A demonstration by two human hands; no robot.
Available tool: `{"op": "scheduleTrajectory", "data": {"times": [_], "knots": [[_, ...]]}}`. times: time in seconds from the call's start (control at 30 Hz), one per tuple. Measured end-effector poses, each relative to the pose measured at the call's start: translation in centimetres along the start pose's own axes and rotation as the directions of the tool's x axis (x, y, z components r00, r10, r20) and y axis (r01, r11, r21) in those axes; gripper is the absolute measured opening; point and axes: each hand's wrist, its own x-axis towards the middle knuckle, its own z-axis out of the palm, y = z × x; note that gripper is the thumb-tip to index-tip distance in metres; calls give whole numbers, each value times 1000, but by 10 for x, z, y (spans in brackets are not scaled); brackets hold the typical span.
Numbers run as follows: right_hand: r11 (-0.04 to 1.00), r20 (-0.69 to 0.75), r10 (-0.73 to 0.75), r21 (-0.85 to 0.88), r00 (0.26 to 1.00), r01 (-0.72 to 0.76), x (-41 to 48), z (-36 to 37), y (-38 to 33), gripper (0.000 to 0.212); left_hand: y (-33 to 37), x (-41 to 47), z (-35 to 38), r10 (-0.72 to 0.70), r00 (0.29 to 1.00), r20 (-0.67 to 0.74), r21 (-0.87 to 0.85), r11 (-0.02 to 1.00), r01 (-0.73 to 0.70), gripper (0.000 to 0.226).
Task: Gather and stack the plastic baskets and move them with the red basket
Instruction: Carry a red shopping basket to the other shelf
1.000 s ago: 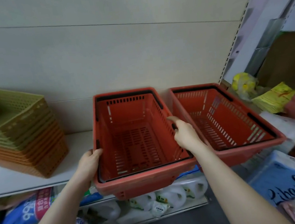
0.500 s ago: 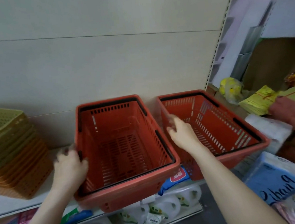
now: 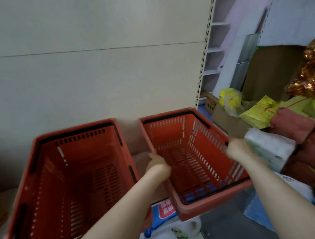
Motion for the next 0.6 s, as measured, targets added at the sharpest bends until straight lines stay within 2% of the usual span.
{"op": "scheduleTrajectory", "data": {"times": [0.07,0.13,0.3,0.37,0.43,0.53,0.6], "knots": [[1000,58,-22,-11,998,23,10,3,4,46,-1,11,4,-47,998,-30,-86,995,44,55],[999,63,-33,12,997,32,11,1,7,37,-5,18,6,-13,998,-56,-147,989,5,43],[982,126,114,137,985,-131,-8,-6,29,34,-11,-8,3,110,992,-58,-339,933,-123,26],[965,43,125,227,991,-132,-28,-22,32,34,-9,-21,-2,175,982,-69,-437,880,-188,21],[969,-106,98,236,989,-71,-52,-51,28,33,-10,-32,-11,245,965,-97,-502,825,-260,24],[970,-304,47,243,951,30,-90,-100,7,31,-16,-48,-30,342,933,-112,-606,721,-337,34],[962,-405,32,261,914,82,-111,-124,-8,35,-23,-62,-48,401,903,-157,-657,640,-398,32]]}}
